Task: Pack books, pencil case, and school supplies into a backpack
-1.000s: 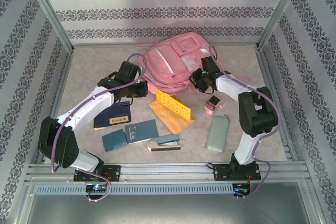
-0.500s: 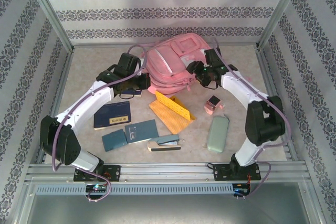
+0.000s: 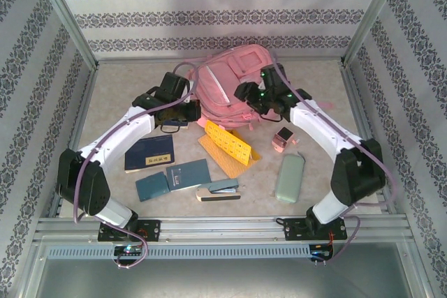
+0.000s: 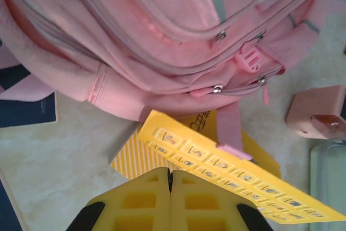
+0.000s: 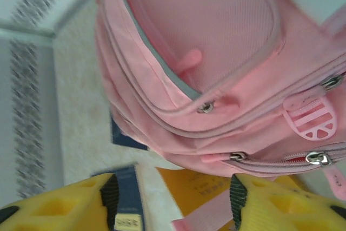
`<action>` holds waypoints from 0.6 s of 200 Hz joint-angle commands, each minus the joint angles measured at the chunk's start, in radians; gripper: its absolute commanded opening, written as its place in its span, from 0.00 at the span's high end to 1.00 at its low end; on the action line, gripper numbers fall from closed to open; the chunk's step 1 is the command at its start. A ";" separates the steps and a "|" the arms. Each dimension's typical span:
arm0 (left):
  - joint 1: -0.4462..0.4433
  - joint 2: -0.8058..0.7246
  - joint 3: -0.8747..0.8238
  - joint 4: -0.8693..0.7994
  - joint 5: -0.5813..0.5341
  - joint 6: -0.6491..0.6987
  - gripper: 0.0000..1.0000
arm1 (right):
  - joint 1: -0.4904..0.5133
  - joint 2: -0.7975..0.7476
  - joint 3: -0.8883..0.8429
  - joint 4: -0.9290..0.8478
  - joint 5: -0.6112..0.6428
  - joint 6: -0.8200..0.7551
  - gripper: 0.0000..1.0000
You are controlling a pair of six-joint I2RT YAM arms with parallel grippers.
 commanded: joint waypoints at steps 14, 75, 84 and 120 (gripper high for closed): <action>0.005 -0.004 -0.014 -0.031 -0.041 0.010 1.00 | 0.087 0.087 -0.050 0.016 -0.067 -0.117 0.48; 0.007 -0.004 -0.017 -0.035 -0.047 0.011 1.00 | 0.224 0.042 -0.177 0.135 -0.249 -0.311 0.53; 0.007 -0.002 -0.015 -0.035 -0.043 0.012 1.00 | 0.234 0.044 -0.180 0.128 -0.276 -0.333 0.53; 0.008 0.011 -0.018 -0.024 -0.014 -0.003 1.00 | 0.233 0.048 -0.186 0.106 -0.300 -0.396 0.47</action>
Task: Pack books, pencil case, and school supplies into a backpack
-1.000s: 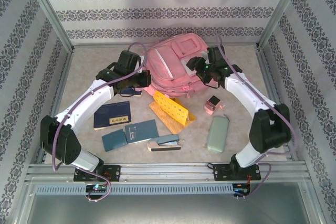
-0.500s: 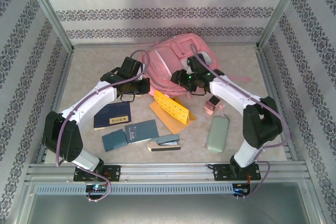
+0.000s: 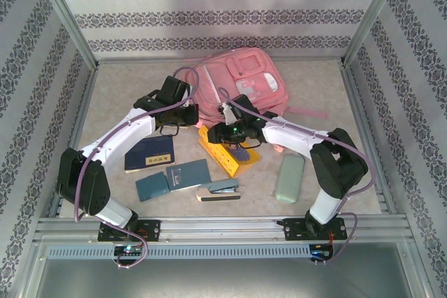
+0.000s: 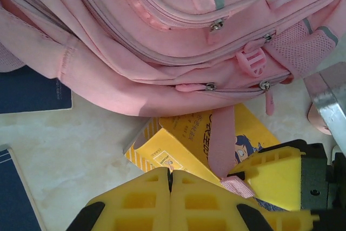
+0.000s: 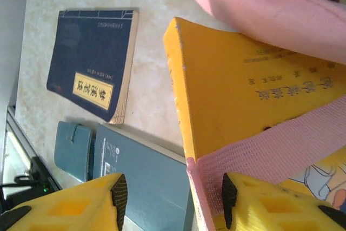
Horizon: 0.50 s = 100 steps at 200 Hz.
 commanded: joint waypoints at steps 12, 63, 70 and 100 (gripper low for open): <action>0.007 0.008 -0.005 -0.009 0.019 -0.006 1.00 | 0.008 -0.055 -0.017 -0.013 -0.081 -0.097 0.47; 0.007 0.006 -0.014 -0.013 0.003 -0.006 0.96 | -0.111 -0.203 -0.076 -0.032 0.152 -0.003 0.44; 0.007 0.005 -0.017 -0.011 0.003 -0.009 0.96 | -0.127 -0.205 -0.077 -0.051 0.211 0.048 0.44; 0.007 0.011 -0.025 0.003 0.008 -0.018 0.97 | -0.148 -0.152 -0.077 -0.082 0.323 0.305 0.40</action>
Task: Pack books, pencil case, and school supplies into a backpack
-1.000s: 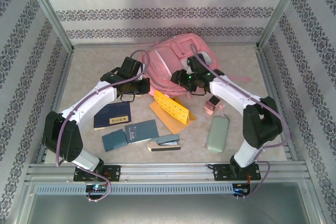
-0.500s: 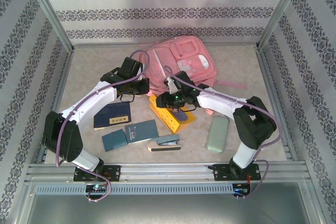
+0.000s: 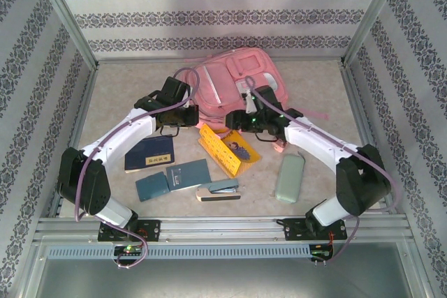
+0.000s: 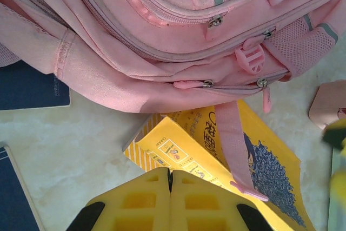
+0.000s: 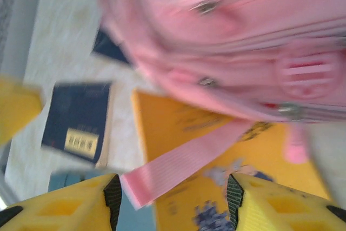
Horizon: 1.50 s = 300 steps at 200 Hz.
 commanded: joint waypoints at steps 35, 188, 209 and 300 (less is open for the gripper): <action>0.007 0.001 -0.015 0.003 0.000 -0.019 0.95 | -0.016 0.120 -0.059 0.037 0.139 0.516 0.30; 0.007 0.012 0.038 -0.034 -0.036 0.015 0.84 | -0.076 0.322 -0.055 0.669 0.098 0.727 0.90; 0.007 0.037 0.085 -0.047 -0.041 0.018 0.75 | -0.084 0.281 -0.037 0.666 0.090 0.703 0.90; -0.010 0.120 0.221 -0.079 0.041 0.004 0.59 | -0.096 0.231 0.091 0.668 -0.021 0.748 0.84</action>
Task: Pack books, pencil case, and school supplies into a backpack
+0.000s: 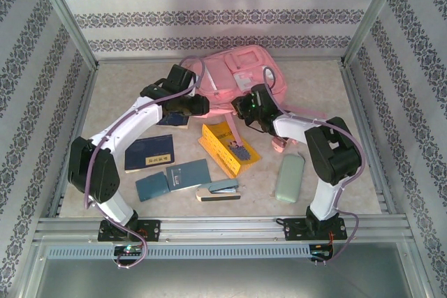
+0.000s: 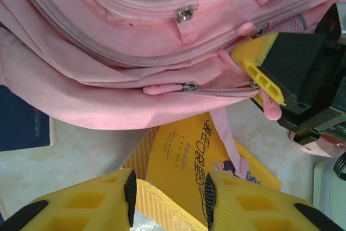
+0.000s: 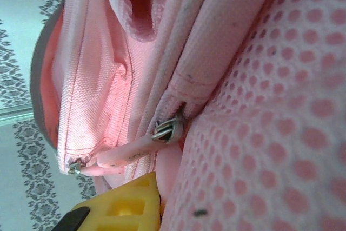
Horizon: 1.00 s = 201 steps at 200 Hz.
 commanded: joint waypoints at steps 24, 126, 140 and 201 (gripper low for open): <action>-0.010 0.001 0.029 -0.060 -0.027 0.003 0.57 | -0.011 -0.097 0.123 0.029 -0.087 -0.064 0.84; 0.007 0.130 0.163 -0.024 0.110 -0.099 0.46 | -0.019 -0.195 -0.113 0.195 -0.180 -0.299 0.88; 0.007 0.151 0.170 -0.030 0.147 -0.075 0.48 | -0.020 -0.194 -0.118 0.212 -0.197 -0.298 0.88; 0.007 0.175 0.131 -0.059 0.147 -0.001 0.53 | -0.022 -0.190 -0.117 0.255 -0.223 -0.258 0.88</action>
